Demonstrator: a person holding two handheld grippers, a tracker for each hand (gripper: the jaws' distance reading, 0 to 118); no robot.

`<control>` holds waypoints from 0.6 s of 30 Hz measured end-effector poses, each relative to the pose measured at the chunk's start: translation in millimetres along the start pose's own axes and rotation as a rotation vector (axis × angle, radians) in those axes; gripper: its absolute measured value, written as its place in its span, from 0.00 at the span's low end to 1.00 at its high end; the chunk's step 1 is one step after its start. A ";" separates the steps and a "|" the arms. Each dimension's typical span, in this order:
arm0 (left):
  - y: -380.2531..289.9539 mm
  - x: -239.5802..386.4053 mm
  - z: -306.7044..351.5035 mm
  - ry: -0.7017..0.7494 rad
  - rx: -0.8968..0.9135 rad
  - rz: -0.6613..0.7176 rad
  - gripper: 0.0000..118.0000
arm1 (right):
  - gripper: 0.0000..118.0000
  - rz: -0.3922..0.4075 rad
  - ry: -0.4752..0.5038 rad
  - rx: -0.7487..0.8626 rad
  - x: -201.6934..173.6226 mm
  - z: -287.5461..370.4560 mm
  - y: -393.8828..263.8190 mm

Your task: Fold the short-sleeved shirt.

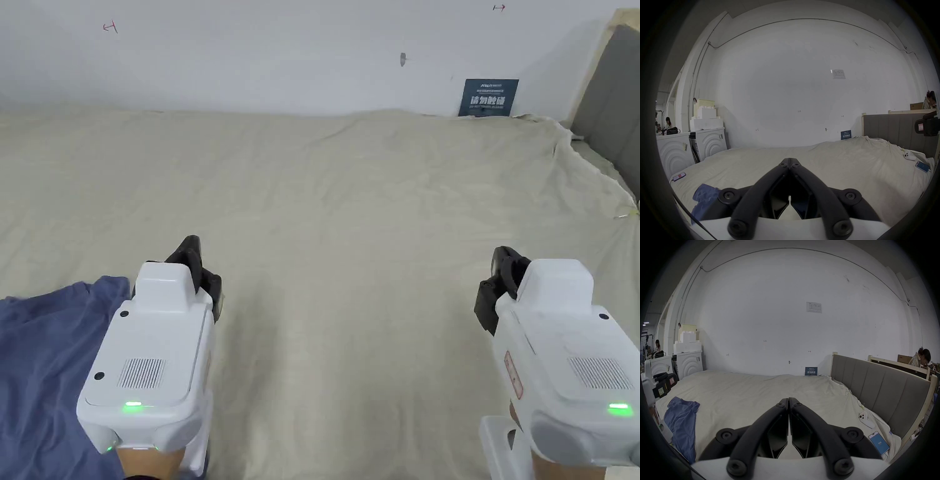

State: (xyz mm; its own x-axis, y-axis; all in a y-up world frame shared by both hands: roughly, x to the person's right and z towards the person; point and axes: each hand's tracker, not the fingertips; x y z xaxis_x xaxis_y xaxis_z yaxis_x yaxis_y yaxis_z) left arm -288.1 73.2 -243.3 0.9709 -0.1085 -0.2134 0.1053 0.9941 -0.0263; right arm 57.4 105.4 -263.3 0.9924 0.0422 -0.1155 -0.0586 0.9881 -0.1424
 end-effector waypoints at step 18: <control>3.5 -29.4 8.8 0.068 0.000 -0.002 0.00 | 0.00 0.015 0.080 0.013 -28.3 -15.1 9.0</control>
State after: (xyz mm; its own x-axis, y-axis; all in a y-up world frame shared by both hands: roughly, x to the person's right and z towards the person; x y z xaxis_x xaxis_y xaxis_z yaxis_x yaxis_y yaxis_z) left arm -314.4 79.8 -228.5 0.9539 -0.1104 -0.2791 0.1072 0.9939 -0.0267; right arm 27.2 110.9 -276.2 0.9795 0.0455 -0.1962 -0.0715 0.9893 -0.1275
